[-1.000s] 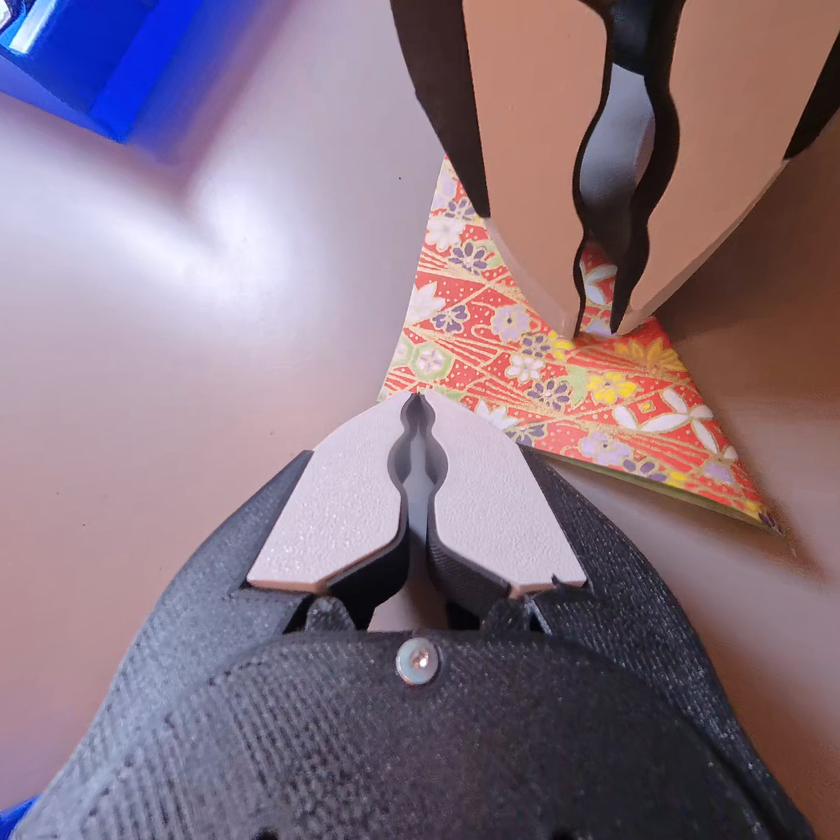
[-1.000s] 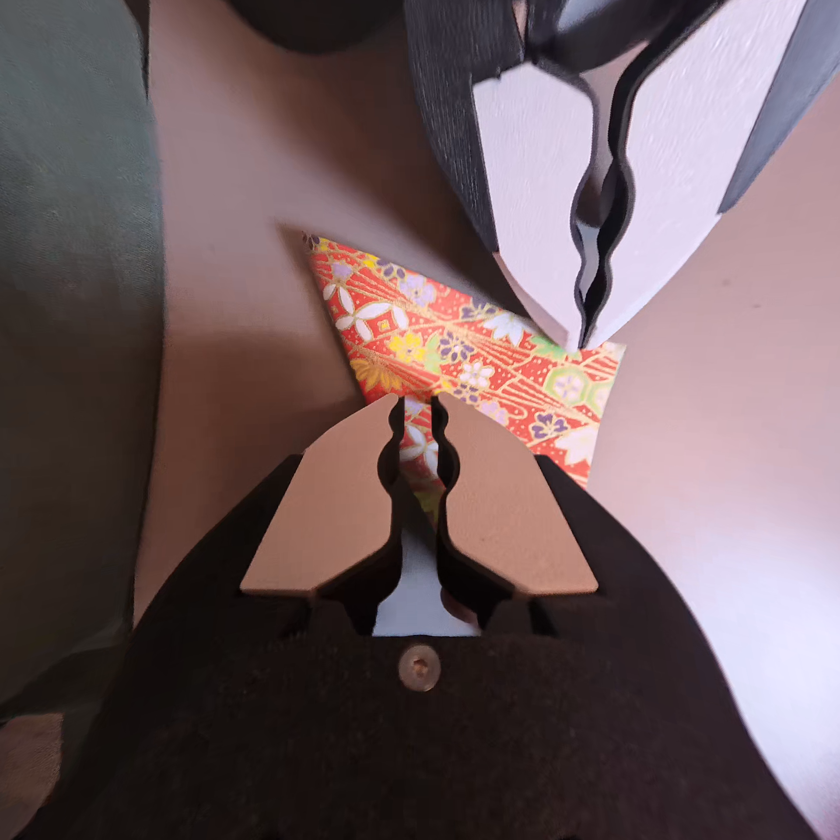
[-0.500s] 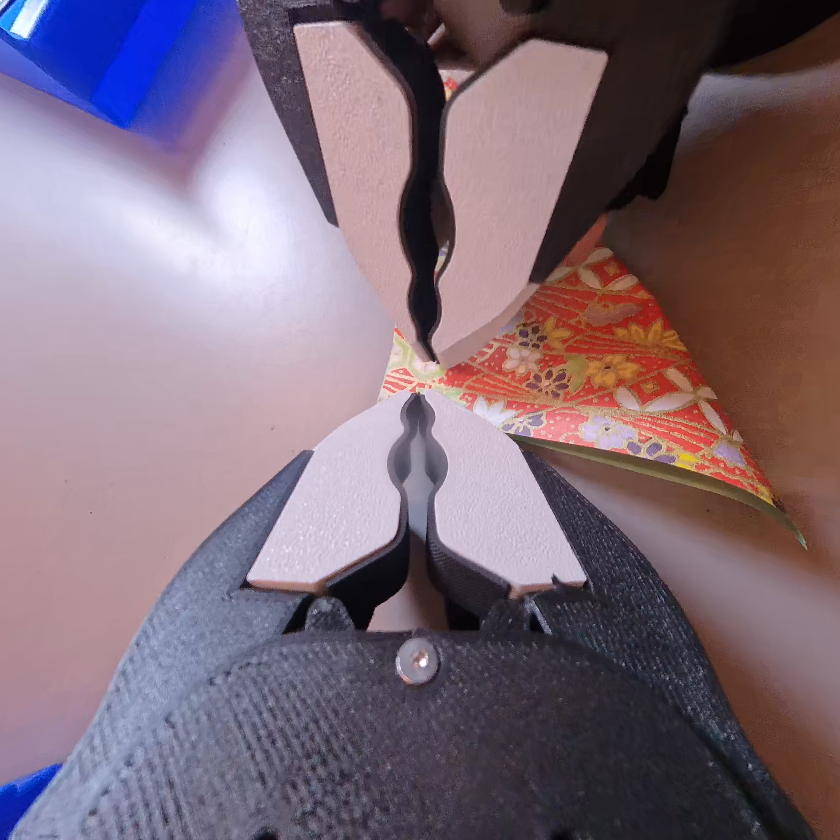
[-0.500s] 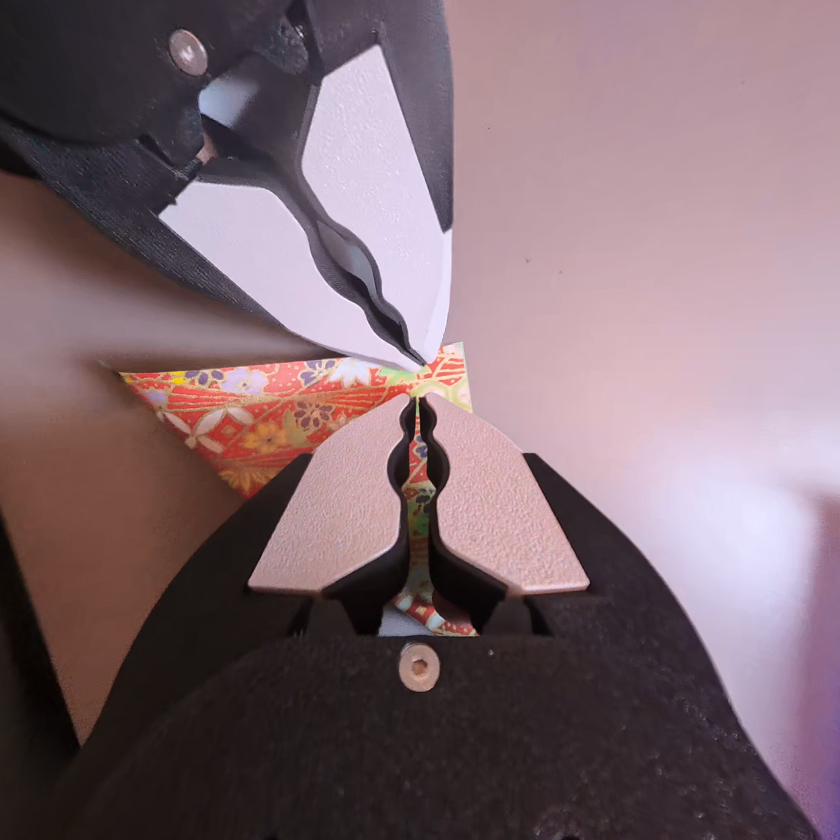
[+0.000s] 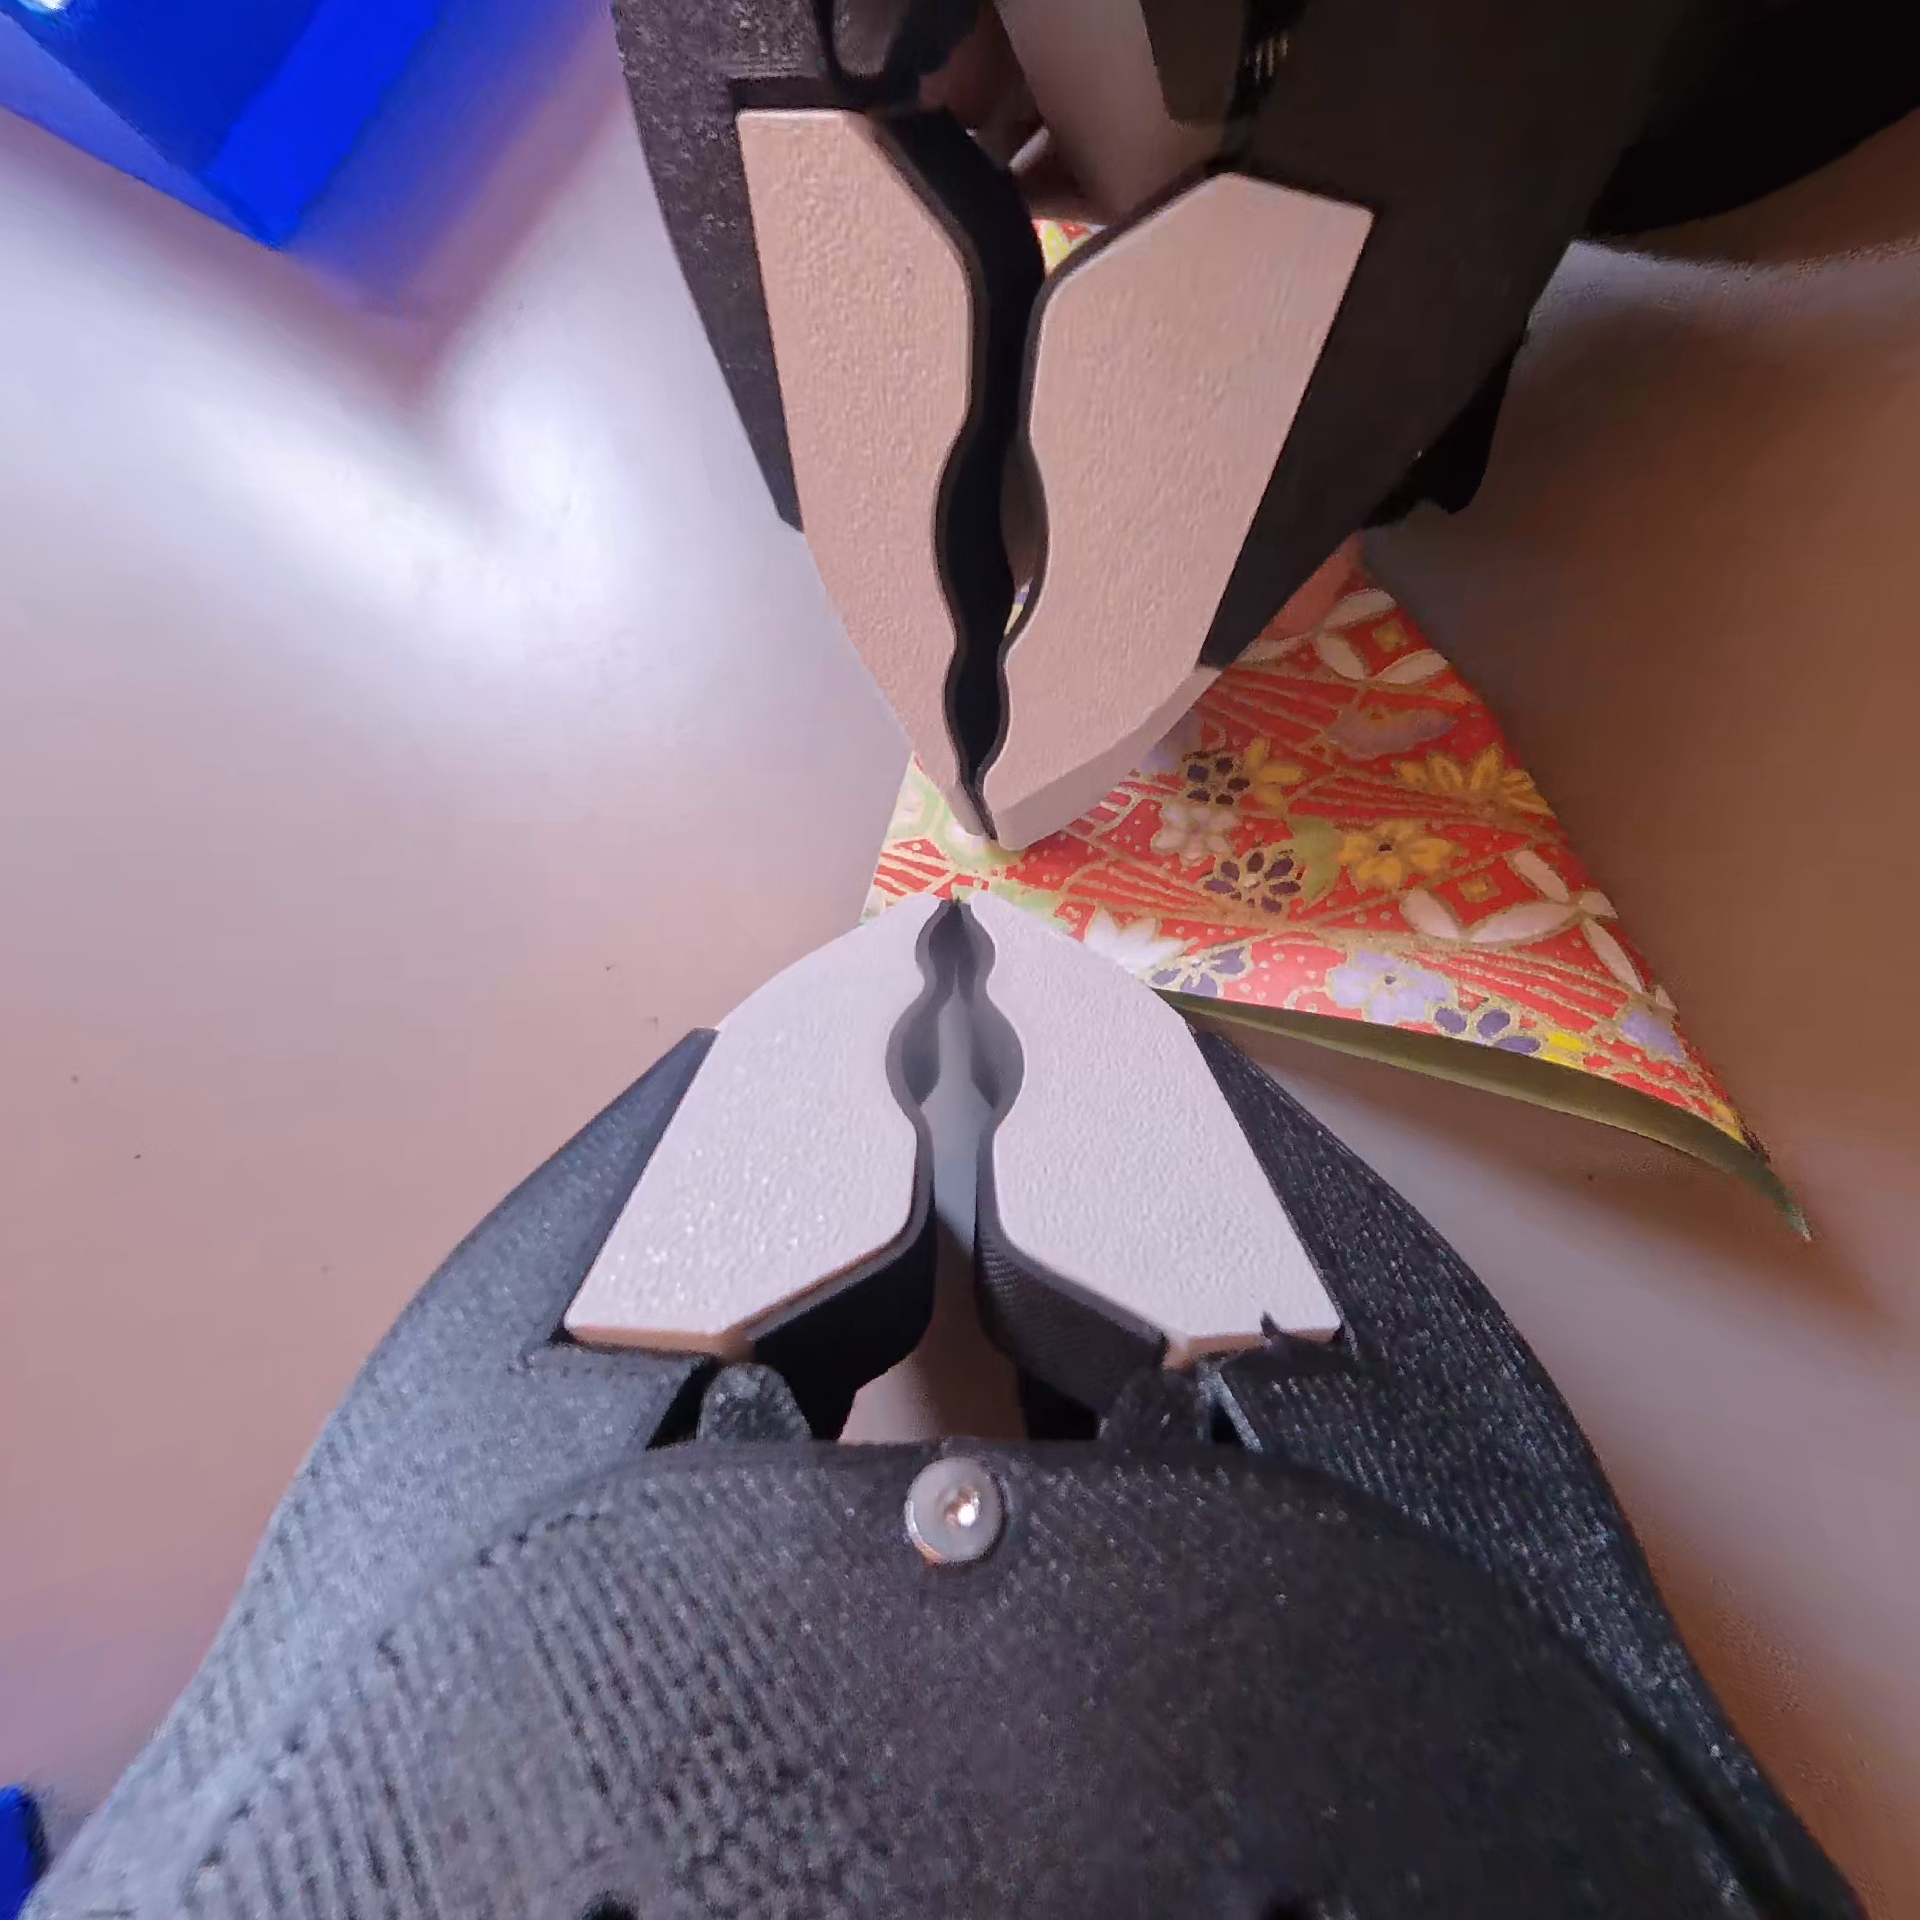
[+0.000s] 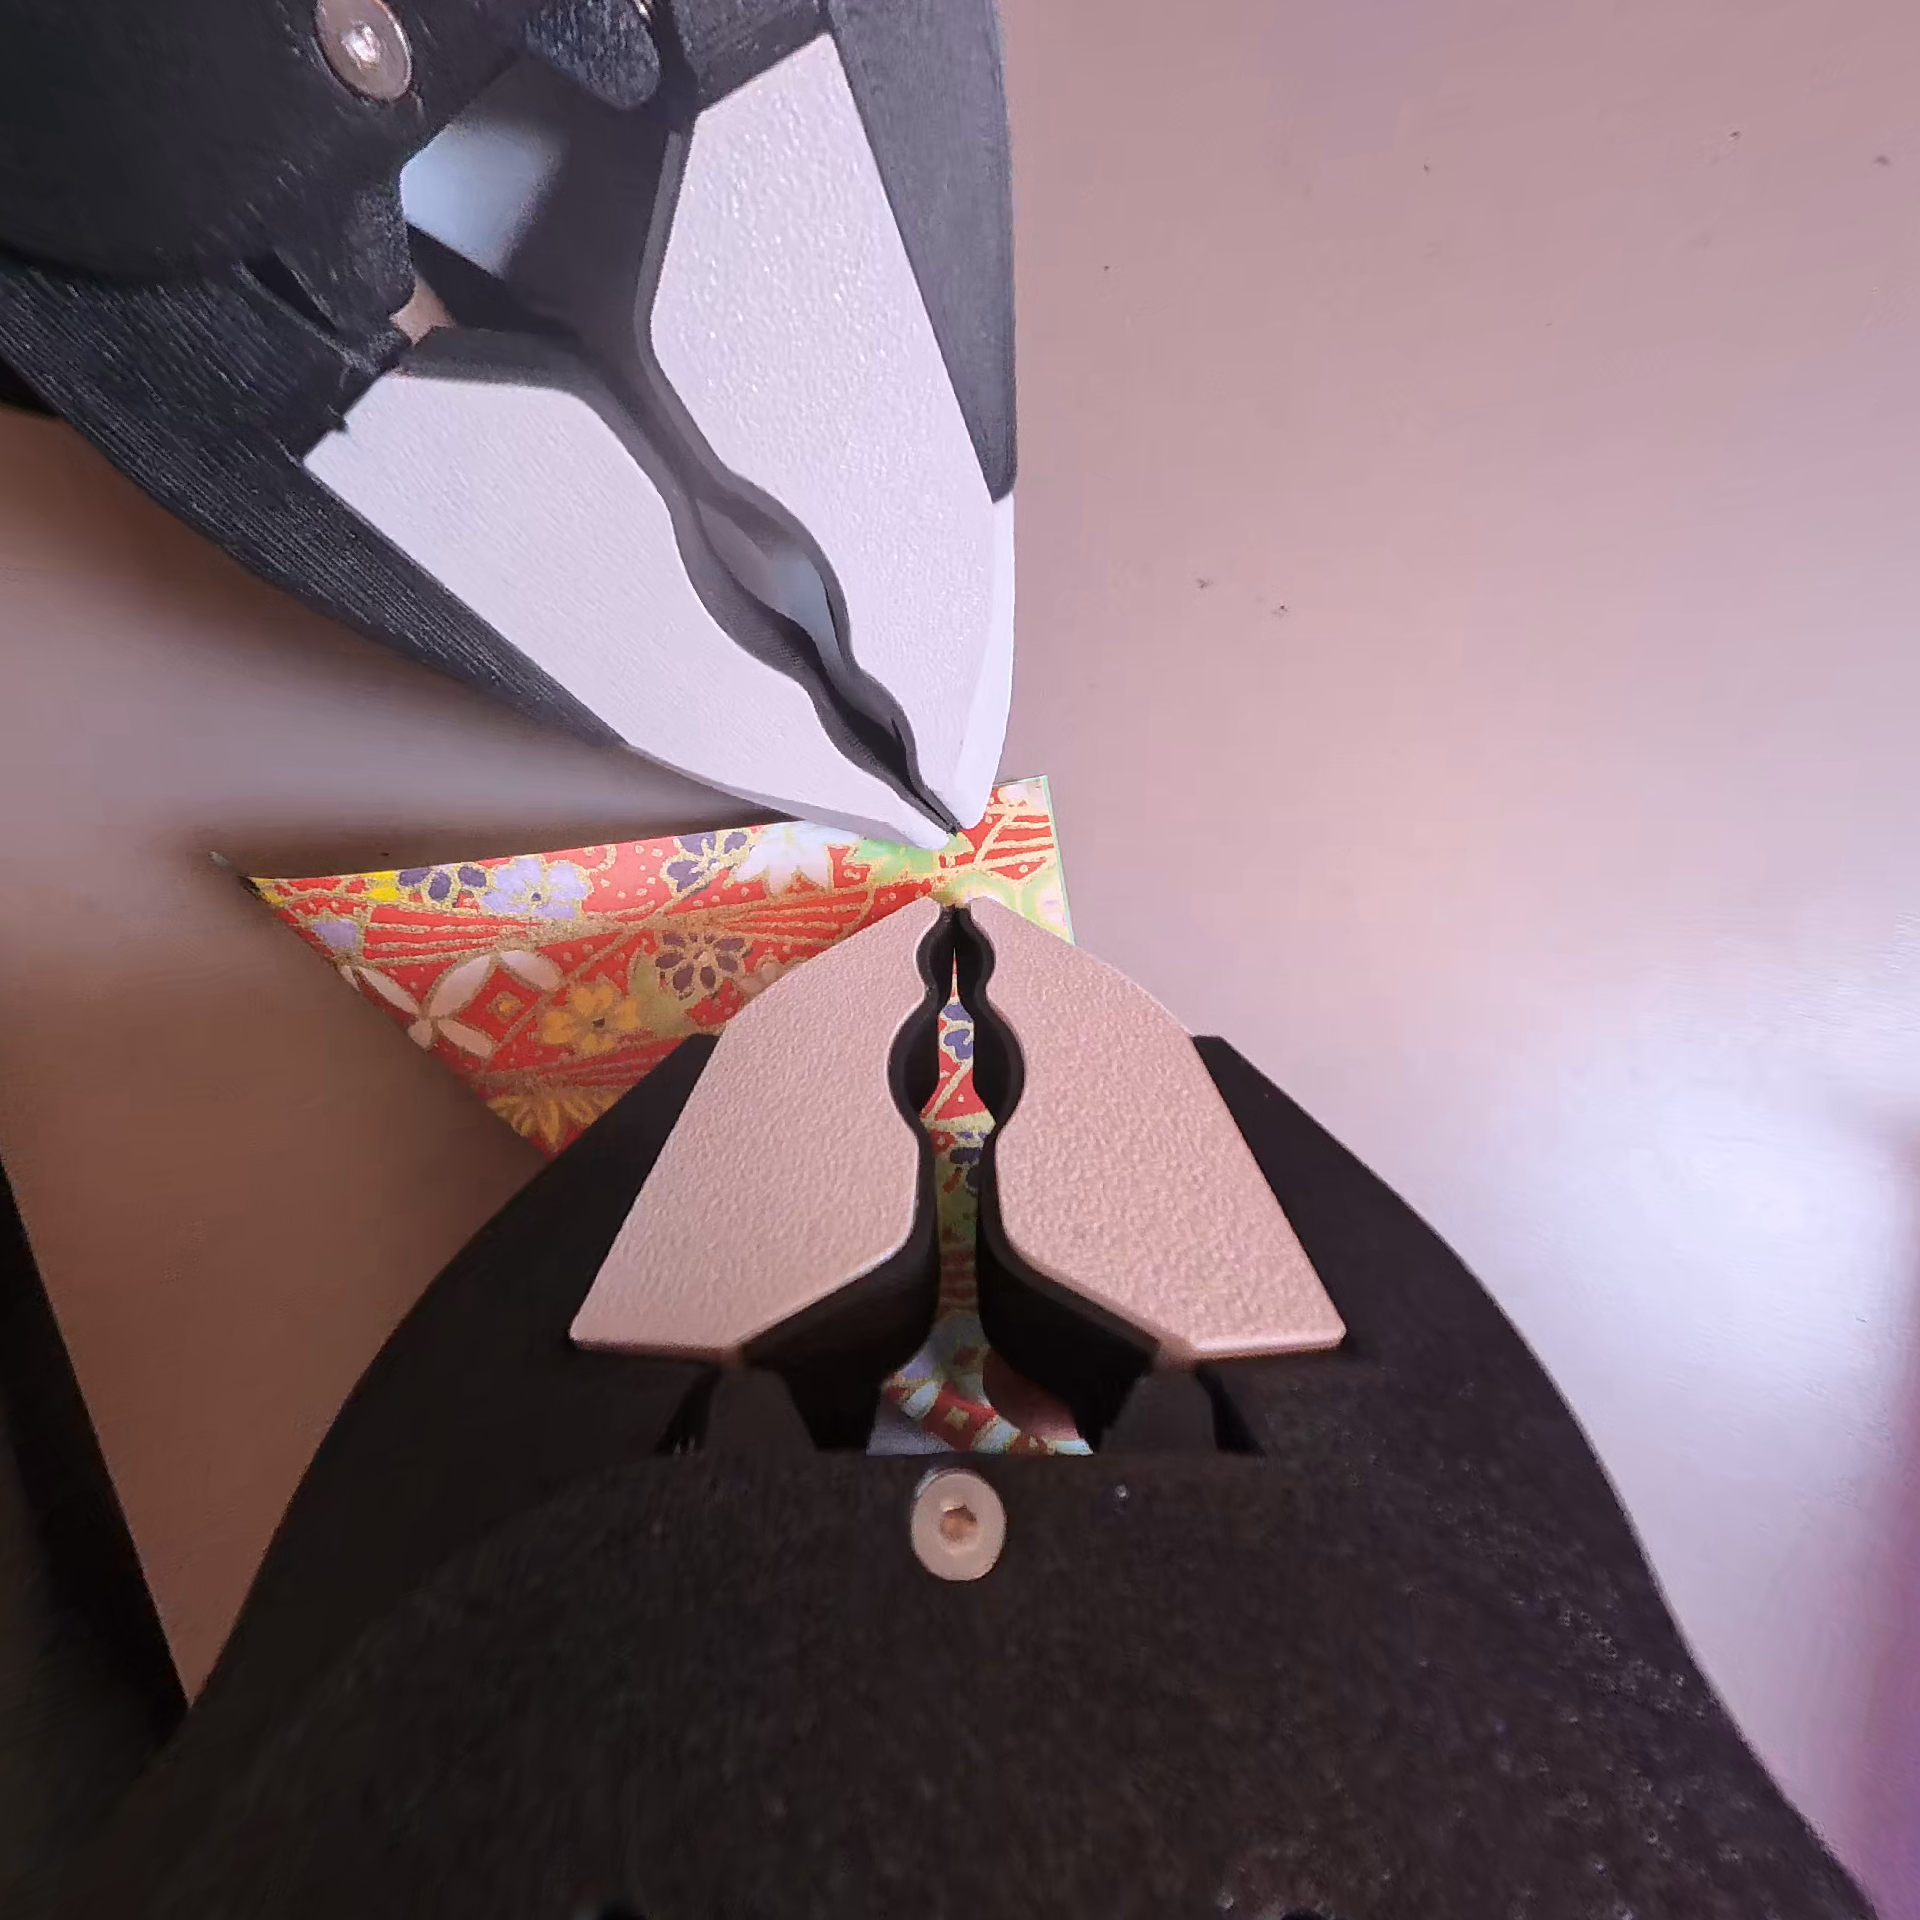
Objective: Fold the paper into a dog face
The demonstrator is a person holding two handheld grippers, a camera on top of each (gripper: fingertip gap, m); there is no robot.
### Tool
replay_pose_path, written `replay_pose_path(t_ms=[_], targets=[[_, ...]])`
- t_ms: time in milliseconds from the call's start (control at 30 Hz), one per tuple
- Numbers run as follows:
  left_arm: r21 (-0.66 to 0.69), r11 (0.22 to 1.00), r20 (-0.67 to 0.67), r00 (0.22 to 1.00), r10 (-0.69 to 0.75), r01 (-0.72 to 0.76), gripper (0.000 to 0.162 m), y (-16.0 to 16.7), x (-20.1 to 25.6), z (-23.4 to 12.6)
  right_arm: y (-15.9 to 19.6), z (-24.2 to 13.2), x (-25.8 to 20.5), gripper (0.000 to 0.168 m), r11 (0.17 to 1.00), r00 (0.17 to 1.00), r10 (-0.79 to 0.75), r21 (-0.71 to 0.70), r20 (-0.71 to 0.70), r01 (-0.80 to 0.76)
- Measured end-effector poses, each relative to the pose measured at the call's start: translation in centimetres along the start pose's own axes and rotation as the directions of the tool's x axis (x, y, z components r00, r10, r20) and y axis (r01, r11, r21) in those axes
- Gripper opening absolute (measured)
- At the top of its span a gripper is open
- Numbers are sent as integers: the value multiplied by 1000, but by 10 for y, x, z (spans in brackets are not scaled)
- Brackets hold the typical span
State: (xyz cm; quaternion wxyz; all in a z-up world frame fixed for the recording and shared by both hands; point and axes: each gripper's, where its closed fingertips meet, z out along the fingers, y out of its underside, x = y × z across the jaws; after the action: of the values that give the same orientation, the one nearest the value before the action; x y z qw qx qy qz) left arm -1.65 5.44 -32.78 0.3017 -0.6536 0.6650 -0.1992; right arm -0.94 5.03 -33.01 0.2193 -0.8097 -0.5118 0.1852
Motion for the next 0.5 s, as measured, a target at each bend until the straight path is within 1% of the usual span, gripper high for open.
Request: replay_pose_path(t_ms=[67, 167, 300, 500], targets=[[27, 999, 17, 999, -28, 27, 0, -2, -6, 0, 0, 0, 0, 0, 1000, 1000, 6, 6, 9, -6], [84, 994, 0, 997, -72, 72, 0, -8, -9, 0, 0, 0, 0, 0, 1000, 1000, 12, 9, 20, -13], [45, 999, 57, 998, -24, 22, 0, -3, -14, 6, 0, 0, 0, 0, 1000, 999, 17, 14, 30, -18], [25, 999, 89, 996, 24, -26, 0, -4, -14, 6, 0, 0, 0, 0, 1000, 1000, 10, 14, 23, -11]])
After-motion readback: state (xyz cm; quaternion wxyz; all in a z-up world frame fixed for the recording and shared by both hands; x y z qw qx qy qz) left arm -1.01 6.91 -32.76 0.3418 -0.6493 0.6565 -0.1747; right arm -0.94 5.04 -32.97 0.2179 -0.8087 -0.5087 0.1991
